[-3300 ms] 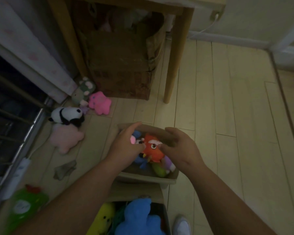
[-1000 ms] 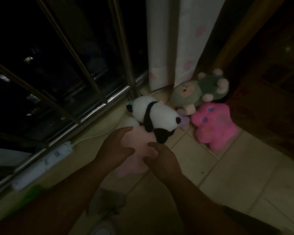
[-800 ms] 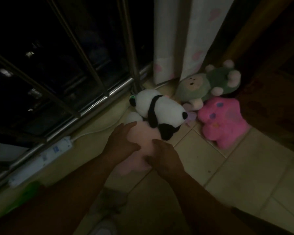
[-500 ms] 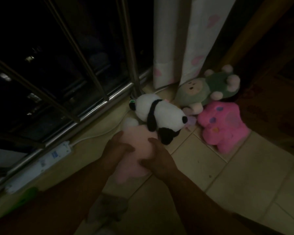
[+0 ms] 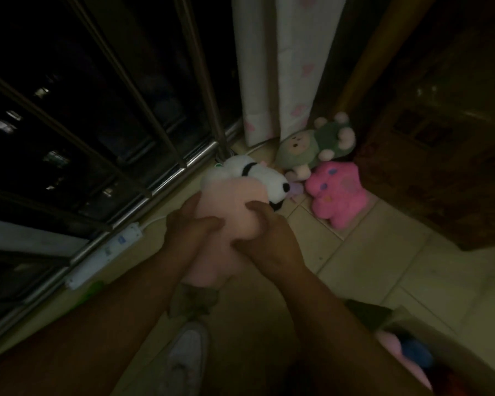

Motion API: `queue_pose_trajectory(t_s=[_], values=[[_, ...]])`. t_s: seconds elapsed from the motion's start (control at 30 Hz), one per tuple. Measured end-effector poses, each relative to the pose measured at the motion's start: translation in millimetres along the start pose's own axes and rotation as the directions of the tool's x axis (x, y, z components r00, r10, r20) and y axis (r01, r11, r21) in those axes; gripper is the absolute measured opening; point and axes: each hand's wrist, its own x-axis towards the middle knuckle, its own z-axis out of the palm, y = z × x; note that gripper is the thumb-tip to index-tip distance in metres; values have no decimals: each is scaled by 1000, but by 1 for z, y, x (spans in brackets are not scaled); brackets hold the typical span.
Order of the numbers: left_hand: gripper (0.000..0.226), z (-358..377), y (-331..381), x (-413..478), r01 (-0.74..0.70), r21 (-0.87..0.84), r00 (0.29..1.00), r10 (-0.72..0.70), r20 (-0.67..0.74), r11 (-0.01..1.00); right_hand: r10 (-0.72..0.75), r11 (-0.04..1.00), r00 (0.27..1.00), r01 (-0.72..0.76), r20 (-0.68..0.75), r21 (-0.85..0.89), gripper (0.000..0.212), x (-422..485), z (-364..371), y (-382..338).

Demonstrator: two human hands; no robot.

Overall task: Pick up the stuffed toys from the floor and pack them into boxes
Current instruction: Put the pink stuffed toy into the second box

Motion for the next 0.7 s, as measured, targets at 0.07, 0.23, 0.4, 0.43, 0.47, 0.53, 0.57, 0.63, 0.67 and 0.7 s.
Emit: queue_pose_trajectory(t_s=[0.07, 0.23, 0.4, 0.43, 0.47, 0.53, 0.57, 0.63, 0.67, 0.7], values=[[87, 1, 27, -21, -35, 21, 999, 35, -3, 999, 16, 999, 999, -15, -43, 32, 77, -19, -27, -23], [85, 8, 106, -101, -120, 54, 992, 121, -18, 991, 14, 1000, 994, -13, -112, 8, 76, -79, -108, -80], [83, 21, 174, -195, -201, 84, 980, 201, 0, 976, 27, 1000, 989, -26, -148, 9, 72, -156, -190, -123], [82, 25, 183, -219, -211, 92, 977, 213, -4, 973, 27, 1000, 989, -25, -144, 12, 72, -175, -206, -129], [81, 28, 193, -243, -212, 100, 977, 214, -7, 972, 21, 1000, 990, -20, -142, 7, 72, -193, -222, -136], [83, 37, 205, -295, -177, 101, 984, 179, -14, 979, 19, 999, 993, -24, -117, -38, 73, -233, -253, -148], [85, 40, 209, -319, -161, 100, 986, 165, -32, 982, 20, 998, 995, -26, -94, -59, 73, -253, -268, -154], [86, 50, 218, -363, -150, 103, 987, 155, -41, 983, 15, 996, 998, -20, -69, -83, 72, -292, -297, -159], [84, 55, 222, -381, -147, 122, 988, 152, -35, 982, 13, 996, 998, -18, -63, -91, 72, -309, -310, -160], [81, 60, 224, -397, -144, 141, 988, 150, -28, 979, 14, 995, 998, -20, -58, -96, 72, -325, -322, -159]])
